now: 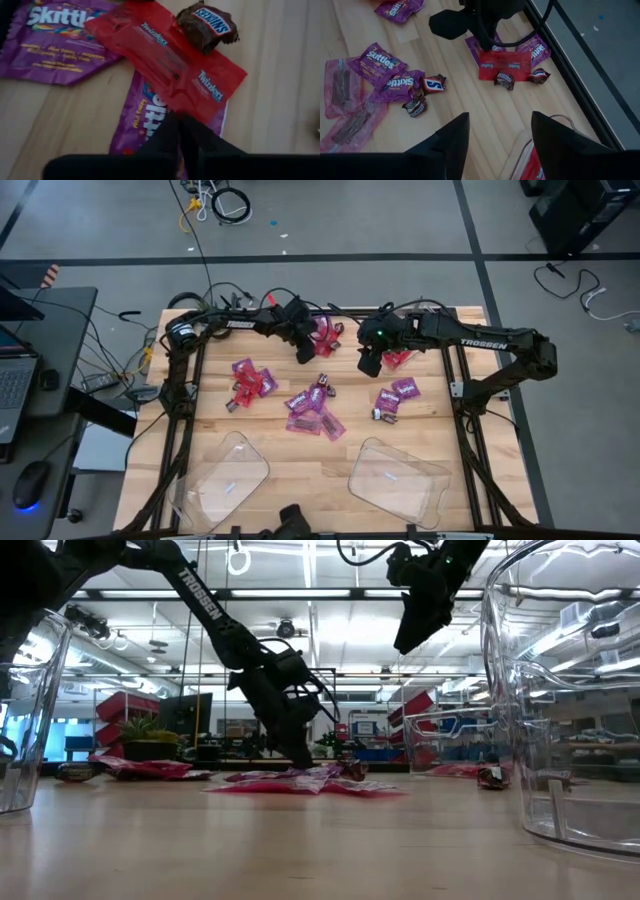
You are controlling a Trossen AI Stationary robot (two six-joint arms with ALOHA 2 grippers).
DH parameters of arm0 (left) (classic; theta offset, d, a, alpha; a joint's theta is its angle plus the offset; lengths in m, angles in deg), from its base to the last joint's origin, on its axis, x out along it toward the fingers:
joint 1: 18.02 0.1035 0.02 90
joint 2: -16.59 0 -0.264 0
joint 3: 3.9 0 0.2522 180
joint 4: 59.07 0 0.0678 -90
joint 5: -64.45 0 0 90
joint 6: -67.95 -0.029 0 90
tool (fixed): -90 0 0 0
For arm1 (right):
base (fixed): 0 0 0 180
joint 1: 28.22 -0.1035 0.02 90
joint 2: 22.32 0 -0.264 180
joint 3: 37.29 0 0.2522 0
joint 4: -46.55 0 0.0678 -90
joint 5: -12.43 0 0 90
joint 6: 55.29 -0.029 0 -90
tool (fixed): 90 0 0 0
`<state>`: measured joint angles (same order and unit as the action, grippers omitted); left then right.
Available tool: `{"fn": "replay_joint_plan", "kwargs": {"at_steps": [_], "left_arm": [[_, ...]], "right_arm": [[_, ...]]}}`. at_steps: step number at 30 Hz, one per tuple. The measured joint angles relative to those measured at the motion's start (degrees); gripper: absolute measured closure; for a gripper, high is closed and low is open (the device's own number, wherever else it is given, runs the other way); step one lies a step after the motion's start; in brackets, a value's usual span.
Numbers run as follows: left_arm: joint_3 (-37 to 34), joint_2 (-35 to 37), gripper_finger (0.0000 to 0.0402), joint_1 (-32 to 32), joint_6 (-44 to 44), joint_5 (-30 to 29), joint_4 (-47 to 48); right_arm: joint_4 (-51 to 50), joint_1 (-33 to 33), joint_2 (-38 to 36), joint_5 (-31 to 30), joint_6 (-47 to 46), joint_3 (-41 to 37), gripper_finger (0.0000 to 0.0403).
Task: Sort candy
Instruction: Put the red candy into the top transparent bin
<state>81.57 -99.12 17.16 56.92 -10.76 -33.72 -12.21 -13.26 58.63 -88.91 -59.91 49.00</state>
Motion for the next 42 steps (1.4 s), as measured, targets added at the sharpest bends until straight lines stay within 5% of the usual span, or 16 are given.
{"fn": "replay_joint_plan", "kwargs": {"at_steps": [10, 14, 29, 42], "left_arm": [[-0.07, 5.42, 0.0400, 0.24, -2.20, -2.77, -1.53], [-0.04, 5.65, 0.0394, 0.46, 5.30, 1.22, -0.88], [-0.03, 2.30, 0.0219, -0.76, 9.78, 1.76, -3.11], [0.31, -0.73, 0.0209, -1.56, 6.71, -5.21, -3.21]], "right_arm": [[-0.01, 0.00, -0.02, 0.00, 0.32, 0.00, 0.0209], [0.17, 0.00, -0.02, 0.00, 0.03, 0.00, 0.0210], [1.86, -0.35, -0.04, 0.48, 0.31, 0.00, 0.0204], [2.09, -0.55, -0.04, 0.50, 0.74, 0.00, 0.0205]]}}
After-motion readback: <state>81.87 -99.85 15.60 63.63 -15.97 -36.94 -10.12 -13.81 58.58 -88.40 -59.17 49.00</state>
